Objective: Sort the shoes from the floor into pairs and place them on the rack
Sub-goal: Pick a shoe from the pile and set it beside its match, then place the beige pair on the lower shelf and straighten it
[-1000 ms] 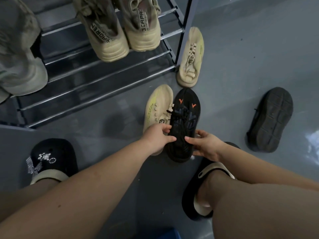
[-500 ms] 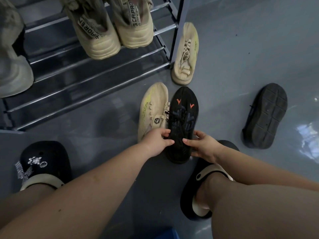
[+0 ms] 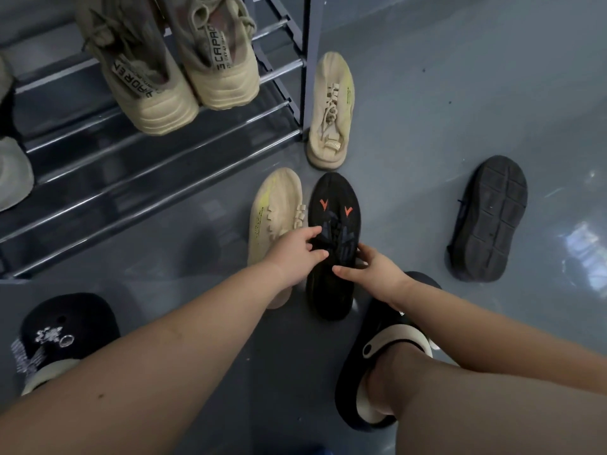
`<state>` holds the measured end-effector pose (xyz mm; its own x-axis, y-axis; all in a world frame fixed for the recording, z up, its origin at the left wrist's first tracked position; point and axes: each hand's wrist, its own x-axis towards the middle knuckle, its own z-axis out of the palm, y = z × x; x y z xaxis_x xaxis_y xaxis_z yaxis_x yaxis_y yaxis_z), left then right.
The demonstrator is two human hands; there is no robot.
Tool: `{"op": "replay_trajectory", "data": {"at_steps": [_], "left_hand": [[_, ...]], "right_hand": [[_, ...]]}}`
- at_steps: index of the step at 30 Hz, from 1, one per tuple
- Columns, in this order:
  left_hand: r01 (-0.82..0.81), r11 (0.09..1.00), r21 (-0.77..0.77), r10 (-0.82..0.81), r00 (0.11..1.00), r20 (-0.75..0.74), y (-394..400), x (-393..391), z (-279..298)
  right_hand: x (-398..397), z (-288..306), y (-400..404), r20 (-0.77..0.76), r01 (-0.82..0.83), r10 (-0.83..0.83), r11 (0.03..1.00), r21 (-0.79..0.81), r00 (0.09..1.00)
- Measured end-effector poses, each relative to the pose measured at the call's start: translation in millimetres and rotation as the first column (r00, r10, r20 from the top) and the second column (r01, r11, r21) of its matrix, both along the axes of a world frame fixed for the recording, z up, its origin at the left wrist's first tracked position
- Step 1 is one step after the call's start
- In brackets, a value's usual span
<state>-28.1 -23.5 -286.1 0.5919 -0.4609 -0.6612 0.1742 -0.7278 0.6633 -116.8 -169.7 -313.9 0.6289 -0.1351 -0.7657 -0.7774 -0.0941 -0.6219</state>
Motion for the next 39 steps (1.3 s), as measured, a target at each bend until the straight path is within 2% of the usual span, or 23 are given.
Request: {"op": "replay_trajectory", "data": {"at_steps": [3,6,8,13,22,28,32,34,37,39], "left_hand": [[0.117,0.992,0.043,-0.121,0.987,0.109,-9,18,4],[0.229,0.968,0.105,-0.249,0.933,0.259,-17,41,10],[0.281,0.949,0.147,-0.313,0.899,0.306,-21,56,12],[0.371,0.877,0.306,-0.464,0.818,0.339,-29,88,10],[0.391,0.803,0.450,-0.555,0.767,0.322,-46,125,-13],[0.396,0.772,0.497,-0.600,0.712,0.366,-57,137,-24],[0.417,0.762,0.496,-0.606,0.728,0.319,-61,144,-32],[0.408,0.795,0.448,-0.566,0.765,0.307,-60,146,-36],[0.327,0.897,0.298,-0.406,0.875,0.263,-62,144,-40],[0.309,0.918,0.247,-0.367,0.897,0.244,-62,141,-41]], "right_hand": [[15,1,-6,-0.009,-0.150,0.150,0.971,-0.186,0.989],[37,10,-15,-0.025,-0.269,0.275,0.912,-0.308,0.961],[54,18,-28,-0.041,-0.312,0.321,0.871,-0.379,0.946],[96,22,-57,-0.092,-0.430,0.453,0.735,-0.524,0.887],[147,12,-69,-0.185,-0.584,0.664,0.449,-0.677,0.725],[166,2,-70,-0.227,-0.586,0.670,0.375,-0.718,0.707],[172,-8,-73,-0.211,-0.570,0.656,0.399,-0.719,0.725],[177,-14,-74,-0.160,-0.531,0.615,0.486,-0.695,0.772],[182,-21,-70,-0.073,-0.464,0.529,0.661,-0.589,0.846],[181,-26,-67,-0.035,-0.439,0.504,0.714,-0.545,0.863]]}}
